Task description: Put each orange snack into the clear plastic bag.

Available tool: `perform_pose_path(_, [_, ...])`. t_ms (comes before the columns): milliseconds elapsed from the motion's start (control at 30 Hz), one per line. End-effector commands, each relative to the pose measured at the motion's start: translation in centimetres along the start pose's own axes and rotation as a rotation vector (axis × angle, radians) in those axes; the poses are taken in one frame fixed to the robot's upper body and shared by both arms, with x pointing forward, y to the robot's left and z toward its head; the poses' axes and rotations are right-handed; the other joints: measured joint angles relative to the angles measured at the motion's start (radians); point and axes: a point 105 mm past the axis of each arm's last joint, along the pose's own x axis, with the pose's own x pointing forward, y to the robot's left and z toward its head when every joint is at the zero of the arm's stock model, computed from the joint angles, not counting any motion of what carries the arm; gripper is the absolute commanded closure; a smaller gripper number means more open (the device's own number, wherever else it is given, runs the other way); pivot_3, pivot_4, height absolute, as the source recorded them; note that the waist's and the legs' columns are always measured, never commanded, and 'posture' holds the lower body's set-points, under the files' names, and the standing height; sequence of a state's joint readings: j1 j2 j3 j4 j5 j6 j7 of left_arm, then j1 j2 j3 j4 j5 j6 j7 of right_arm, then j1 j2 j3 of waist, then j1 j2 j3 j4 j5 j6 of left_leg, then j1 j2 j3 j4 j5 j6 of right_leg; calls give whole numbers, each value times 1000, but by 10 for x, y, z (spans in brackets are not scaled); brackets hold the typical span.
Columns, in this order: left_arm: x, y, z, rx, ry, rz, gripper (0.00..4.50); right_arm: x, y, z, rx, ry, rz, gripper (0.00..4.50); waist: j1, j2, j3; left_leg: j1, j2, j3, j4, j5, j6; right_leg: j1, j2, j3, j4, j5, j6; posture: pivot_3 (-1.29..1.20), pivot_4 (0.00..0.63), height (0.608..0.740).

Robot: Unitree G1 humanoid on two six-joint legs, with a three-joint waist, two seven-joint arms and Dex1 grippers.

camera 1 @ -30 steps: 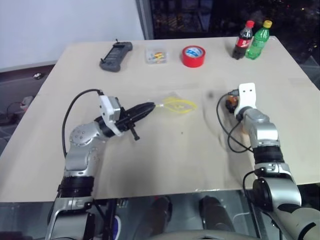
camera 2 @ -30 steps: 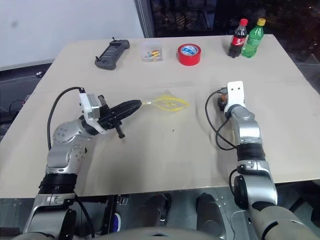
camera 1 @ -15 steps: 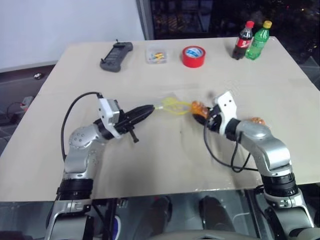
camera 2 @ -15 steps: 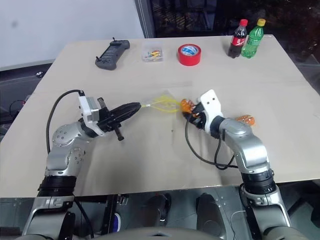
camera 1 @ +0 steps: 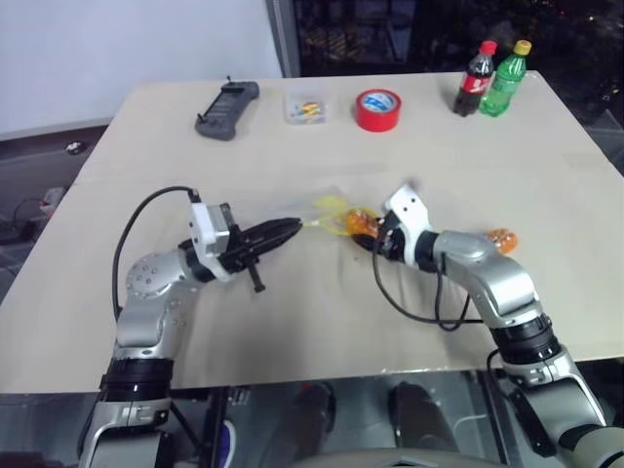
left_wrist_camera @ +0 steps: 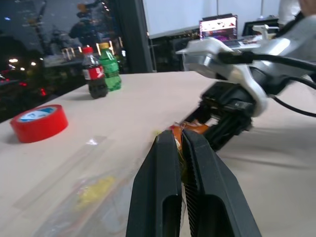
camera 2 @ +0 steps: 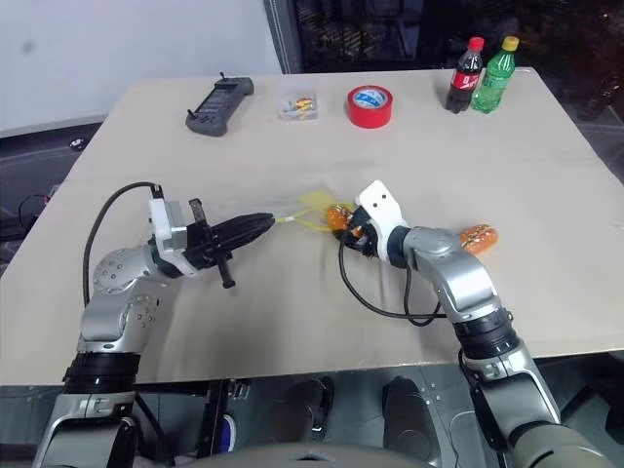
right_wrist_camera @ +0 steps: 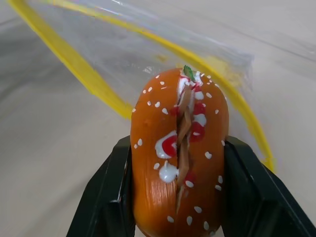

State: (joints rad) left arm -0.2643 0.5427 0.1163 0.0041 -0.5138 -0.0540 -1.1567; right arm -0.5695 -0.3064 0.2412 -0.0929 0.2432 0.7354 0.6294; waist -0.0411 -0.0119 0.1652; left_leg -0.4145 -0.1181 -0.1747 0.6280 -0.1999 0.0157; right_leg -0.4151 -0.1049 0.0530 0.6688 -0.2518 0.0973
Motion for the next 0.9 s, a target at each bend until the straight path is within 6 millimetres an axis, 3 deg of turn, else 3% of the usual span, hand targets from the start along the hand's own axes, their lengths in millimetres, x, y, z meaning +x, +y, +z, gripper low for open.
perform_pose_path(33, [-1,-5,11,63,-9,-41,4500,7,10,13,-10,-36,95,2443,0,0,0,0,0,0,0,0,0,0,0,0,0,0,0,0,150,740])
perform_pose_path(233, [-5,-15,4,74,28,-99,4500,25,12,11,205,-46,181,2443,-1,0,0,0,0,0,0,0,0,0,0,0,0,0,0,0,150,740])
perform_pose_path(467, [-7,-19,2,71,33,-100,4500,50,5,12,332,-83,120,2443,-4,0,0,1,0,0,-1,0,0,0,0,0,0,0,-1,0,150,740])
perform_pose_path(500, [-8,-18,2,63,28,-83,4500,51,3,13,346,-95,106,1857,-3,0,0,0,0,0,-1,0,0,0,0,0,0,0,-1,0,150,740])
perform_pose_path(533, [-9,-17,2,54,21,-64,4500,51,2,14,352,-103,92,1561,-2,0,0,1,0,0,-1,0,0,-1,0,0,0,0,-1,0,150,740])
perform_pose_path(600, [-10,-10,3,33,7,-5,4500,45,-7,16,344,-121,36,686,-2,0,0,1,0,0,-2,0,0,-1,0,0,0,0,-1,0,150,740])
perform_pose_path(700, [-12,-2,1,20,11,46,4500,30,-12,19,348,-153,15,686,0,0,0,0,0,-1,-1,0,0,-1,0,0,0,0,-1,0,150,740])
perform_pose_path(900, [-11,7,-2,11,4,89,4500,-18,-14,26,333,-212,-22,686,2,0,0,0,0,-1,-1,0,0,-1,0,0,-1,0,0,0,150,740])
